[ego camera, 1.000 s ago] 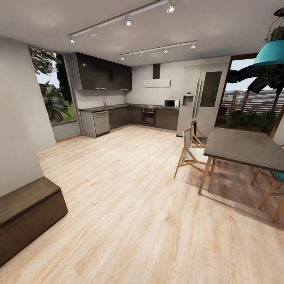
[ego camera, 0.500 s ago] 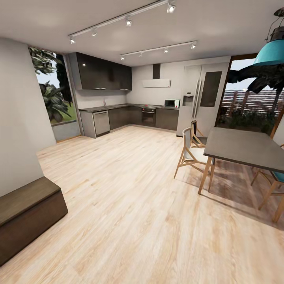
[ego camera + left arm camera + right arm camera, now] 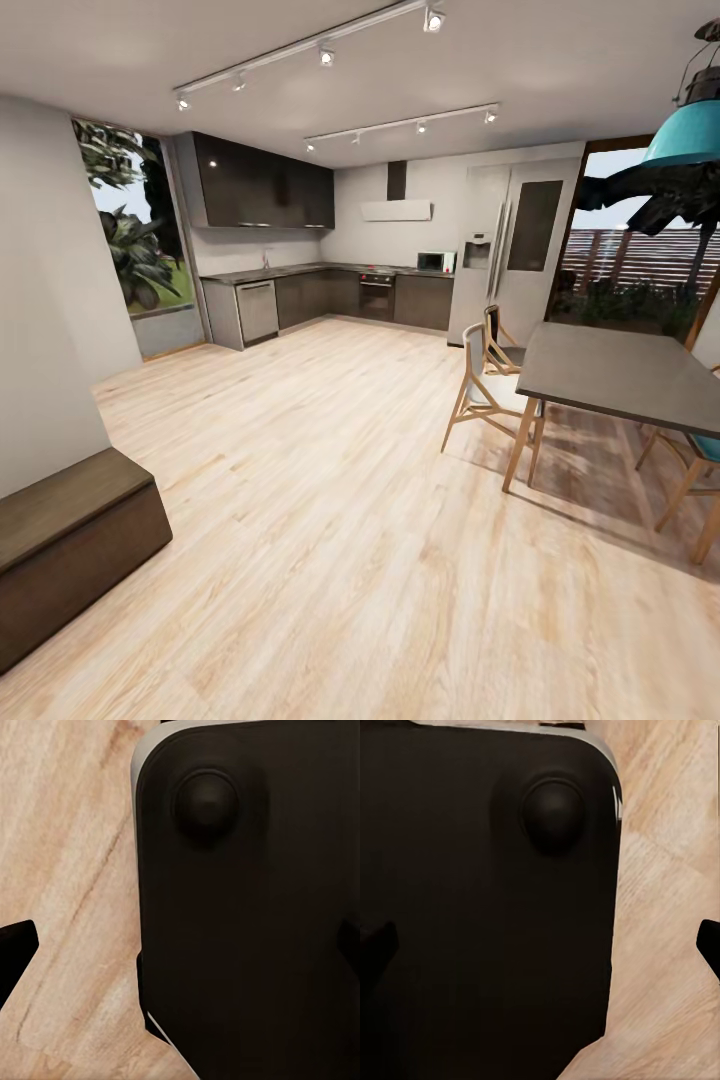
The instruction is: Place each of the two pumpkins and all three candles from the living room inside a cabinet in the living room (use any cabinet), then make sure every cabinet is closed, and position the cauldron so it is next to a table in the living room.
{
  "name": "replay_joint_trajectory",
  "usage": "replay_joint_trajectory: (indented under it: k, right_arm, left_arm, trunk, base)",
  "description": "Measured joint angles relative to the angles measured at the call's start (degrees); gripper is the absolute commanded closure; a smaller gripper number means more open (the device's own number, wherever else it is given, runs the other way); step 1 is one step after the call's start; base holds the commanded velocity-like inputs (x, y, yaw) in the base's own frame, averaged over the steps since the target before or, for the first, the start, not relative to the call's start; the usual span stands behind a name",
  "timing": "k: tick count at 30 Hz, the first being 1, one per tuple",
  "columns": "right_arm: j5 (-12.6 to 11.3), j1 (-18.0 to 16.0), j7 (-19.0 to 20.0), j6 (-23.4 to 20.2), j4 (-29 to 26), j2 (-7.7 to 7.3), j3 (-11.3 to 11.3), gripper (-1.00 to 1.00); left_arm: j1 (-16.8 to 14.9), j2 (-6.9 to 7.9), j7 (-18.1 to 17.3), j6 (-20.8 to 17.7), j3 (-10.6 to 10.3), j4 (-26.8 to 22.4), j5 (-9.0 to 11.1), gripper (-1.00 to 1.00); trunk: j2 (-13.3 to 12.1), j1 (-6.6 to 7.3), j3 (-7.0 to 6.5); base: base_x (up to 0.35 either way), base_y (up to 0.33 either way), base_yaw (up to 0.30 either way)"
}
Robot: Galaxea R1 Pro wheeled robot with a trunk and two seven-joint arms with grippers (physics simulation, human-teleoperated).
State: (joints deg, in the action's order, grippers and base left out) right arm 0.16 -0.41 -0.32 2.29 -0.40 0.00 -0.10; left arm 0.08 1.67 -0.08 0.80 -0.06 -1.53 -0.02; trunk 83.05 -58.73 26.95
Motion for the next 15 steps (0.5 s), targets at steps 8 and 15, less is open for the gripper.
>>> replay_joint_trajectory:
  k: [8,15]
  right_arm:
    - [0.06,0.00,0.00,2.96,-0.08,0.00,0.04,-1.00]
    - [0.08,0.00,0.00,3.46,-0.09,0.39,0.11,-1.00]
  left_arm:
    - [0.00,0.00,0.00,0.00,0.05,0.00,0.02,-1.00]
    - [0.00,-0.28,0.00,0.01,0.13,0.00,0.04,-1.00]
  trunk:
    - [0.00,0.00,0.00]
    - [0.00,0.00,0.00]
  base:
    - [0.000,0.000,0.000]
    - [0.000,0.000,0.000]
